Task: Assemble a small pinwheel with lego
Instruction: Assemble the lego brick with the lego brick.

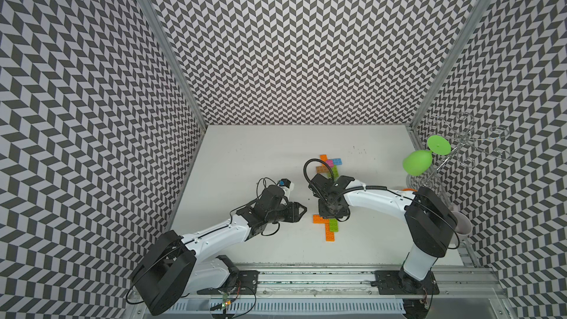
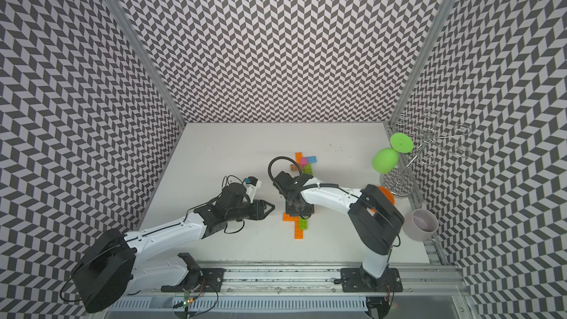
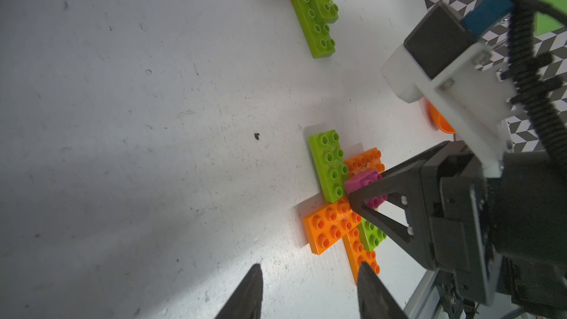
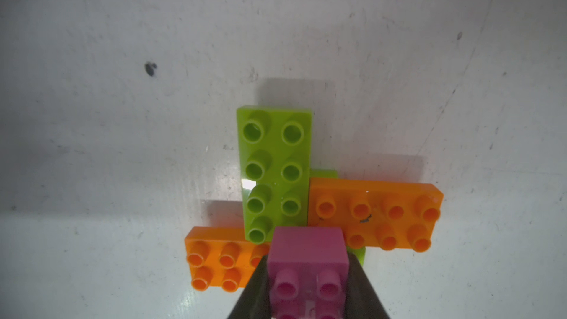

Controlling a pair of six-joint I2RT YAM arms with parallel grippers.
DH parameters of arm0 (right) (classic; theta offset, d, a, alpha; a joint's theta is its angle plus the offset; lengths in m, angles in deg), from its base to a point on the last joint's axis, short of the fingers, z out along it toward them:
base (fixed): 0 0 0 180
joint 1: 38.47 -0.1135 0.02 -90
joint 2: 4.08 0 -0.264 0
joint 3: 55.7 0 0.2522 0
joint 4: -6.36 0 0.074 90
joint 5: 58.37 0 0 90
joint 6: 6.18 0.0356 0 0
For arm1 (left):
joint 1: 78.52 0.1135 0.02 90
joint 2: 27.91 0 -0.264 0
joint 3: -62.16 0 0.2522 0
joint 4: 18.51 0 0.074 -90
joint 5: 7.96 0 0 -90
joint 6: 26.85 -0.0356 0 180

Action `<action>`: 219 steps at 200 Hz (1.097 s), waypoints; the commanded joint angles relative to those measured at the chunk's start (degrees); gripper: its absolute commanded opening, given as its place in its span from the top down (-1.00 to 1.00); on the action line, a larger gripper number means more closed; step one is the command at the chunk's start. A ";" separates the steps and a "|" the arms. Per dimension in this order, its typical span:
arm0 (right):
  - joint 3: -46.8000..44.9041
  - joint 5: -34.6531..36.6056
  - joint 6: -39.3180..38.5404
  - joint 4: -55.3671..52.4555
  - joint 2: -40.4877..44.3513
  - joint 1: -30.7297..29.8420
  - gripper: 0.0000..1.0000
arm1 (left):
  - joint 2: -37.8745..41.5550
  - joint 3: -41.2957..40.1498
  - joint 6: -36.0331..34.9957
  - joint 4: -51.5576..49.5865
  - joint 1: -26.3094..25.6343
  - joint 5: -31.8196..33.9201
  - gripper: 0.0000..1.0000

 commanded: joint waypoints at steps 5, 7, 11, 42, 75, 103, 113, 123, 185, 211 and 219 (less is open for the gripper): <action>-0.75 0.03 0.96 0.88 -2.62 0.15 1.00 | 0.57 0.51 -0.96 0.41 -0.23 0.37 0.00; -0.73 0.00 0.96 0.92 -2.73 0.15 1.00 | 0.61 0.50 -0.92 0.37 -0.23 0.41 0.00; -0.88 -0.13 0.89 0.98 -2.92 0.15 1.00 | 0.71 0.55 -0.94 0.31 -0.21 0.46 0.00; -1.68 -1.11 0.28 0.42 -4.89 0.15 1.00 | 0.58 0.29 -0.97 0.31 -0.22 0.50 0.00; -3.00 -2.36 -1.23 -0.65 -6.95 0.15 1.00 | 0.28 0.12 -1.24 0.61 -0.14 0.50 0.00; -5.20 -4.70 -3.04 0.37 -9.58 0.06 1.00 | 0.06 -0.06 -1.30 0.66 -0.09 0.55 0.01; -5.96 -5.43 -3.49 0.84 -10.10 -0.01 1.00 | 0.14 -0.06 -1.26 0.58 -0.05 0.52 0.01; -6.26 -5.63 -3.69 0.88 -10.17 -0.03 1.00 | 0.31 -0.16 -1.31 0.61 -0.05 0.51 0.01; 0.43 -3.46 -3.62 -3.38 -7.31 0.01 0.77 | 1.00 -0.30 -1.15 0.31 0.21 0.41 0.01; 2.22 -2.93 -3.44 -4.49 -6.20 0.00 0.57 | 1.63 -0.54 -1.08 0.13 0.21 0.50 0.01; 2.69 -2.83 -3.43 -4.75 -5.98 0.03 0.52 | 1.84 -0.58 -1.08 0.07 0.23 0.63 0.01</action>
